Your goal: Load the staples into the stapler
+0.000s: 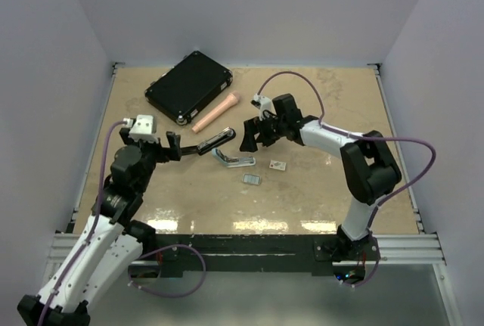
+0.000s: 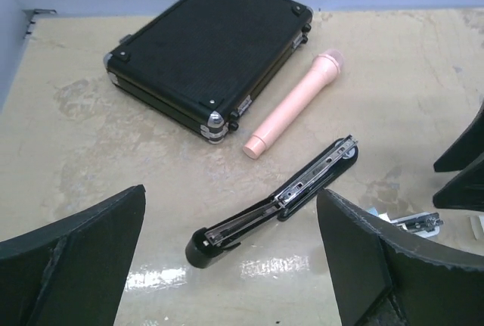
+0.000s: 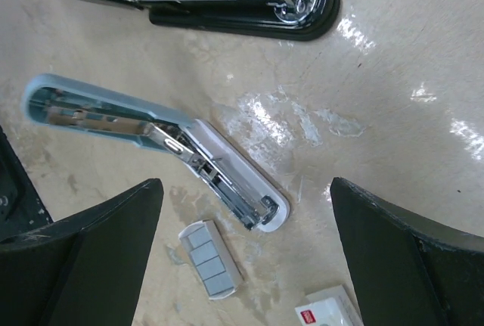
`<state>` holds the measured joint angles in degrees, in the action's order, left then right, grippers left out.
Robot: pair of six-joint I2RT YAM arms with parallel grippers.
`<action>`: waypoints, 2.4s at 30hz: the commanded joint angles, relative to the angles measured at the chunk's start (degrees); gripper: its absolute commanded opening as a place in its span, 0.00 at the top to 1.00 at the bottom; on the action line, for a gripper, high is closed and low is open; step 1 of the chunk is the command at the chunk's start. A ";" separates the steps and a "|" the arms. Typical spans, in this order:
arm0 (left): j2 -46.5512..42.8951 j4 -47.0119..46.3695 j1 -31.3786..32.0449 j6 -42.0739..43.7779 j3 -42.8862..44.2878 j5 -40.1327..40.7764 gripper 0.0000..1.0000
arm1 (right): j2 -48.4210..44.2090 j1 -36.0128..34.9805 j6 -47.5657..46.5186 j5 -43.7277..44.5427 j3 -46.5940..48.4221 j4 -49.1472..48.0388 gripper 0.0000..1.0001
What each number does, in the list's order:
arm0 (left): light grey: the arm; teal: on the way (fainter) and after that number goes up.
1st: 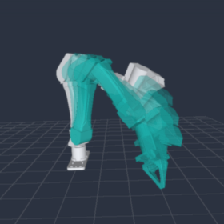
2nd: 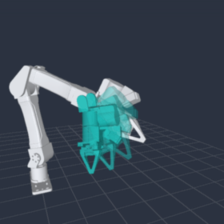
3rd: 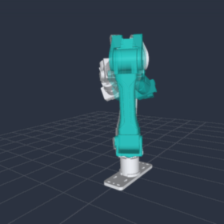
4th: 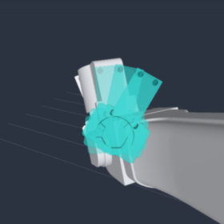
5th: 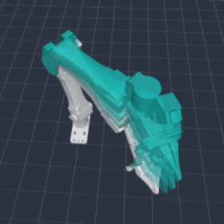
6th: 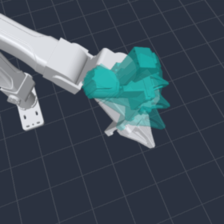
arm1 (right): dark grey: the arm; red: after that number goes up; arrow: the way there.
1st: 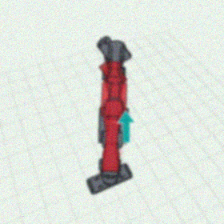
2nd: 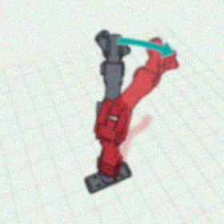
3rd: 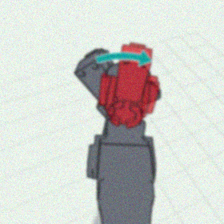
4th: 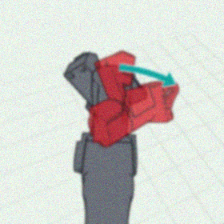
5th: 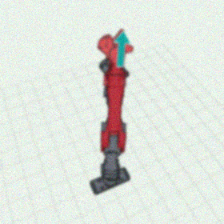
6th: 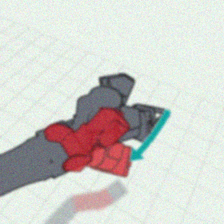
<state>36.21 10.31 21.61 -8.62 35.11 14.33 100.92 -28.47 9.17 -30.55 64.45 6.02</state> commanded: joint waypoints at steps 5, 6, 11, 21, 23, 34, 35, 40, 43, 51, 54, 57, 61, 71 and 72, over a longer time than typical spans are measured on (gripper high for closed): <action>-13.08 -6.17 -0.07 4.84 -6.81 6.50 0.00 | 7.26 -1.85 0.06 -2.32 3.75 -2.95 0.04; -13.35 -6.70 -0.07 4.84 -7.68 7.29 0.00 | 7.79 -1.85 0.15 -2.85 3.76 -2.77 0.04; -11.95 -7.76 -0.16 5.46 -8.13 7.03 0.00 | 8.68 -2.47 0.94 -4.78 1.92 -2.86 0.05; -10.80 -7.93 -0.07 5.72 -7.95 4.66 0.00 | 5.08 -3.43 2.96 -6.81 -3.62 -2.77 0.07; -10.81 -7.93 -0.16 5.81 -7.95 4.22 0.00 | 4.46 -3.70 3.13 -6.81 -4.59 -2.68 0.07; -10.37 -8.02 -0.16 5.55 -7.78 2.64 0.00 | 0.68 -5.02 4.45 -4.62 -7.66 -3.03 0.07; -10.28 -8.02 -0.16 5.46 -7.78 2.37 0.00 | 0.24 -5.10 4.63 -3.74 -7.93 -3.21 0.07; -10.01 -8.02 -0.16 5.55 -7.69 1.93 0.00 | -5.38 -5.19 5.86 2.14 -9.69 -4.18 0.06; -9.58 -8.02 -0.16 5.63 -7.69 1.67 0.00 | -7.49 -5.28 6.04 5.14 -10.39 -2.86 0.05; -8.87 -8.28 -0.16 5.72 -7.78 0.79 0.00 | -8.02 -5.72 6.21 4.97 -14.17 -2.77 0.05; -8.96 -8.28 -0.16 5.64 -7.78 0.61 0.00 | -7.94 -6.51 6.39 4.79 -15.22 -2.86 0.05; -8.96 -8.28 -0.07 5.46 -7.78 0.35 0.00 | -8.20 -7.48 7.09 5.14 -16.71 -3.47 0.05; -9.22 -8.46 -0.16 5.46 -7.87 0.00 0.01 | -9.08 -8.79 8.76 5.32 -18.47 -4.35 0.05; -10.72 -8.81 -0.07 4.93 -8.04 -0.79 0.01 | -13.12 -18.19 17.45 4.71 -22.52 -8.39 0.05; -10.80 -8.81 -0.07 4.93 -8.04 -0.88 0.01 | -13.21 -20.29 18.24 5.14 -22.35 -8.74 0.05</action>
<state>26.37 4.69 21.61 -3.62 27.18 14.26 89.89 -43.51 21.78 -26.00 42.59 1.23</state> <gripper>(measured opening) 0.995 0.950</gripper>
